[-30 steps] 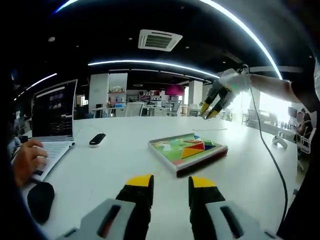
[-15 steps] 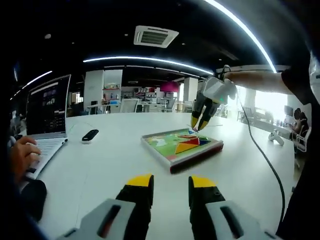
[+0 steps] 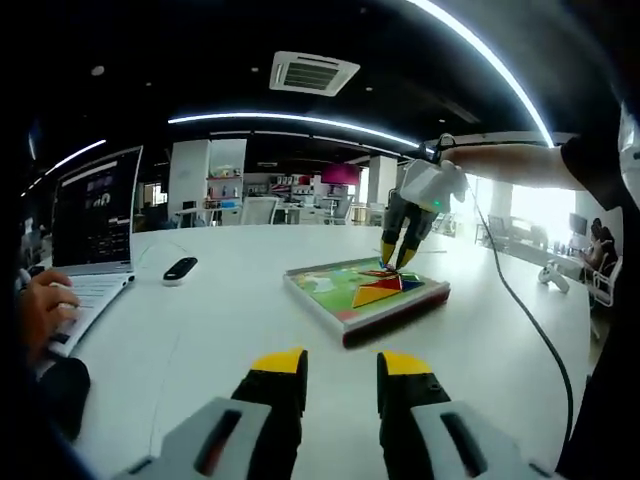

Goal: Pick up the tangram pieces one by one and place each piece onto its matching region on the pattern sheet, fitting the shapes together until the outline on the sheet is completely filled by the tangram pieces

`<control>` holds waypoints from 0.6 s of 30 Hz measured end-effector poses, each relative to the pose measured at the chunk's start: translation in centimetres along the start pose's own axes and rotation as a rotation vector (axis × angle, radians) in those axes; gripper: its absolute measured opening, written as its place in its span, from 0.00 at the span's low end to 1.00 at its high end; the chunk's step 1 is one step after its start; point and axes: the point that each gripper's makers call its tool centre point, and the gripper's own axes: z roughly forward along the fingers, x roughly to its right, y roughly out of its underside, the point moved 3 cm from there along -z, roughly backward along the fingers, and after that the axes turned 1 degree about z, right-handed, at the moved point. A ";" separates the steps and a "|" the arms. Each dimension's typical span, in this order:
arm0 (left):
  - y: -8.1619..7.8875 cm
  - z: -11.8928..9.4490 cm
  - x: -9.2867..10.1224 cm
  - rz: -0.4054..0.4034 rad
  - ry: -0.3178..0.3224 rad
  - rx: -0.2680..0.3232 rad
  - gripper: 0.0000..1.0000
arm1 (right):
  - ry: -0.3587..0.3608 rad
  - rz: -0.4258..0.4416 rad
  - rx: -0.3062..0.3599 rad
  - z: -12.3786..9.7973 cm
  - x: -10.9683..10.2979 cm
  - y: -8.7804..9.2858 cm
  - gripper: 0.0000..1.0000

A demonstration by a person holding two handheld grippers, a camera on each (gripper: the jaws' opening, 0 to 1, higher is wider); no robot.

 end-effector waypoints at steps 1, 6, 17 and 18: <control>0.0 0.0 -0.1 0.001 -0.002 -0.001 0.30 | -0.002 0.001 -0.002 -0.1 0.0 0.0 0.15; -0.2 -0.3 -0.3 0.005 -0.007 0.004 0.30 | -0.007 0.031 0.003 0.0 0.1 0.2 0.15; 0.4 -0.1 0.0 -0.010 -0.001 -0.008 0.30 | -0.066 0.039 -0.002 0.2 0.4 0.4 0.15; 0.4 -0.1 0.0 -0.010 -0.001 -0.005 0.30 | -0.076 0.035 -0.001 0.2 0.4 0.4 0.15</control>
